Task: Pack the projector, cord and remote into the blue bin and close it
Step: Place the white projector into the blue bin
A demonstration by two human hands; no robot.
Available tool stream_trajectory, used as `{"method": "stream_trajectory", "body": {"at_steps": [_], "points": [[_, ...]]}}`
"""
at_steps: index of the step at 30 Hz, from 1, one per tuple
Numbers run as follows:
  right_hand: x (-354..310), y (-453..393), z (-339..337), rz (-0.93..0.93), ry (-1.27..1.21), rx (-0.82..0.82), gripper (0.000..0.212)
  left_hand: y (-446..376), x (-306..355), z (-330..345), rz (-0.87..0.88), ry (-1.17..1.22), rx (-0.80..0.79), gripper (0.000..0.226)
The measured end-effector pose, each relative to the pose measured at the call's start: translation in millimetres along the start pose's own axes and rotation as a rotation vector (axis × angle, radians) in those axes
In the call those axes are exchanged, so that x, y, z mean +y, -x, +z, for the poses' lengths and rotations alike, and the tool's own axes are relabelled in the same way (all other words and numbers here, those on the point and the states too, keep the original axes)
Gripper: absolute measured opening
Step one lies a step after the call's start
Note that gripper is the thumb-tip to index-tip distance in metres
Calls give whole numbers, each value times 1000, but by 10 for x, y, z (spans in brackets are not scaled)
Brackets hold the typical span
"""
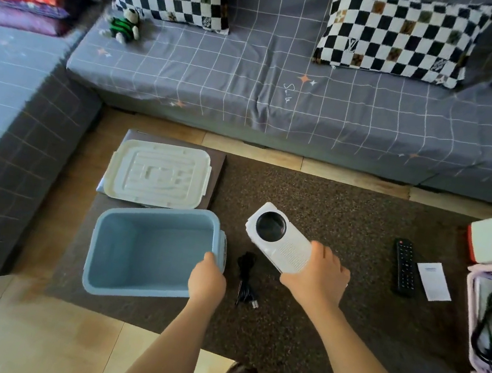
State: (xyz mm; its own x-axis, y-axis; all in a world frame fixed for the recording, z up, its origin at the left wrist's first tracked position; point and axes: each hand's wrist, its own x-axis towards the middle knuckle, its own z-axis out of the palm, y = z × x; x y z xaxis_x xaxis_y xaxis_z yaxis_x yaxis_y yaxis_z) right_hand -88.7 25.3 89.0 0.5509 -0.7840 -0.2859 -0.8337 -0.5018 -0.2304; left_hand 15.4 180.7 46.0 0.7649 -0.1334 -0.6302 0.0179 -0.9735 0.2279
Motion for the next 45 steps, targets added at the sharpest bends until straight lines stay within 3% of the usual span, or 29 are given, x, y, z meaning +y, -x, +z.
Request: {"method": "stream_trajectory", "body": {"at_steps": [6,11,24,30,38,45], "points": [[270,-34,-294,94,-10,79,83,233,565,-22,95,1,12,21],[576,-10,-569,160,-38,121,83,540,1001,85,167,-10,-25,30],[1716,27,-1200,328,-111,223,84,1377,2103,900,449,-165,-113,30],[2196,24,-1376,322,-107,255,83,1669,2347,1376,517,-353,-166,39],[2524,-122,-1591,256,-98,331,76,1960,2635,1801,566,-373,-194,35],[2587,-178,-1606,136,-87,303,69,2079,2576,2100,545,-316,-323,28]]}}
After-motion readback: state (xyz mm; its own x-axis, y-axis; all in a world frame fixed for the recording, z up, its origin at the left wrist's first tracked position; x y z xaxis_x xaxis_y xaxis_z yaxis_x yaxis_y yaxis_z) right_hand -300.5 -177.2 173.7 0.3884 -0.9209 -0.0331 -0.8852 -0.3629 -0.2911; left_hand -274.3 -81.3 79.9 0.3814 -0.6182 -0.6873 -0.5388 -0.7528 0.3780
